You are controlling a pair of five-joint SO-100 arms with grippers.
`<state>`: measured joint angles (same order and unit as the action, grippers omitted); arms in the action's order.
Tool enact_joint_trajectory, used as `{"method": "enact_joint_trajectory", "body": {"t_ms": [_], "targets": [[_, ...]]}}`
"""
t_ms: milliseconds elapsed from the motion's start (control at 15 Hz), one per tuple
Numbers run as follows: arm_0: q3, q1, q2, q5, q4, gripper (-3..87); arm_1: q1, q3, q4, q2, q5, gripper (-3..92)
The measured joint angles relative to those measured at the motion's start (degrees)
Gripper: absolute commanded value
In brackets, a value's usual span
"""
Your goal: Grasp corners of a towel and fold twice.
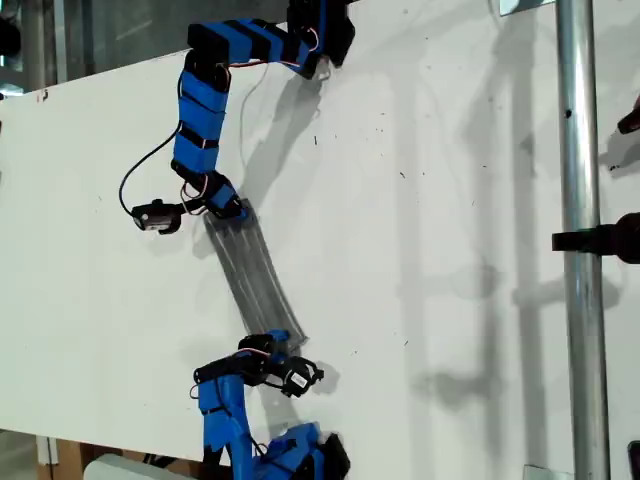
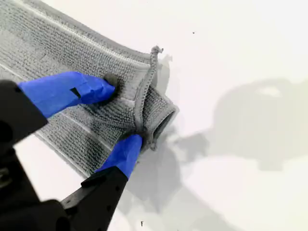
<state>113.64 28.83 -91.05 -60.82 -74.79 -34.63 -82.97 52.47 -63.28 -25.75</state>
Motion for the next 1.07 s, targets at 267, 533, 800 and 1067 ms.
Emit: {"method": "enact_joint_trajectory", "body": {"t_ms": [267, 533, 800, 1067], "targets": [[3.69, 0.18, -13.71, -8.17, -8.0, 27.5, -0.09, -2.37, 7.21, -7.47, 0.0, 37.0], [10.55, -2.99, -37.79, -13.89, -15.64, 22.8, -4.83, -16.79, 10.2, -30.32, -0.79, 37.6], [25.75, -16.96, -60.91, -19.16, -9.67, 16.4, -14.59, -29.97, 4.83, -35.95, -1.05, 39.0], [41.13, -29.0, -84.9, -26.37, -4.31, 11.6, -13.54, -26.72, -7.12, -20.83, -4.92, 40.7]]}}
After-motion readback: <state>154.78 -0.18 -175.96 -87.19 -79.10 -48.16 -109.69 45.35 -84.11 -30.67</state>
